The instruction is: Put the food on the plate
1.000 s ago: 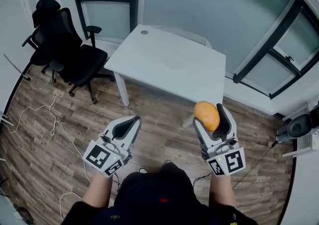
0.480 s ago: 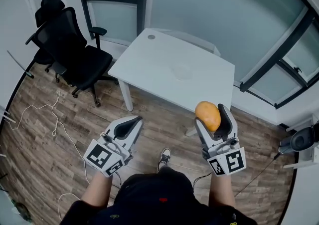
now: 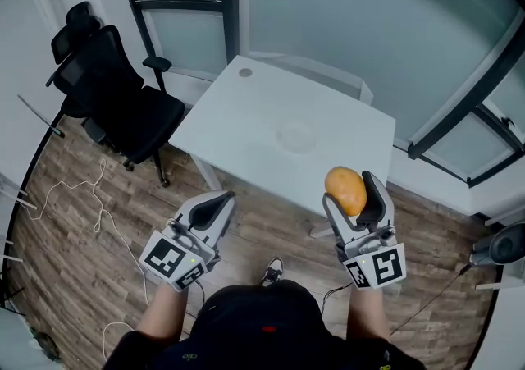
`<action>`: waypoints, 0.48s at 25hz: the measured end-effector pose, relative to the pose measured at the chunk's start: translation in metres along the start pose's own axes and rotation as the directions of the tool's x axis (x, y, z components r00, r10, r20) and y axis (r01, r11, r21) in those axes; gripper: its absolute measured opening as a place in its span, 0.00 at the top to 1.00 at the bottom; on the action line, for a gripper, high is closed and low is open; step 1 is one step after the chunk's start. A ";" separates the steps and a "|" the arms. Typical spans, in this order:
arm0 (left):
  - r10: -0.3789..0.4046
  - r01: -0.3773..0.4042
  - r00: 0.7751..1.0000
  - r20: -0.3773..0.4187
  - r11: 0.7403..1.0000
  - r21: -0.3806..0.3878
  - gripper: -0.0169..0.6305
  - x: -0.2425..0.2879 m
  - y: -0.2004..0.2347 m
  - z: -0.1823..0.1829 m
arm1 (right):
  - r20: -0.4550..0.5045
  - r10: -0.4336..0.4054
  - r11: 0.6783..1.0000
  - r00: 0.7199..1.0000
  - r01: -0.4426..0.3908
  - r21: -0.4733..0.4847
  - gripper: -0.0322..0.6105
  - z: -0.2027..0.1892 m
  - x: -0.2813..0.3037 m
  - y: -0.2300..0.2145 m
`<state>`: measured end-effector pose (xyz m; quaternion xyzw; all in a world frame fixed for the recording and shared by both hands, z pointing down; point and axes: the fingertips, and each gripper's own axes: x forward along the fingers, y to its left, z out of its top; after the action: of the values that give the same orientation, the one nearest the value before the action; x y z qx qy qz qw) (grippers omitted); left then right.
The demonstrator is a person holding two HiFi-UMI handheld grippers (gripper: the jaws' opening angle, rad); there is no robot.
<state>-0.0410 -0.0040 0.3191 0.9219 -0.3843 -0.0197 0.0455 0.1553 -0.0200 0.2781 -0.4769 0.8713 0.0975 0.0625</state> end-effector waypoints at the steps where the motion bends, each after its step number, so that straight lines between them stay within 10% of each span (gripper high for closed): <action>1: 0.004 -0.004 1.000 -0.002 1.000 0.000 0.94 0.013 0.002 0.000 | -0.001 0.003 1.000 1.000 -0.003 0.004 0.38 -0.003 0.005 -0.013; 12: 0.005 -0.005 0.998 -0.060 1.000 0.000 0.94 0.107 0.031 -0.017 | -0.016 -0.001 0.999 1.000 0.002 0.051 0.38 -0.049 0.050 -0.100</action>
<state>0.0136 -0.1010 0.3391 0.9210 -0.3853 0.0079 0.0573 0.2119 -0.1243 0.3044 -0.4767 0.8736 0.0713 0.0676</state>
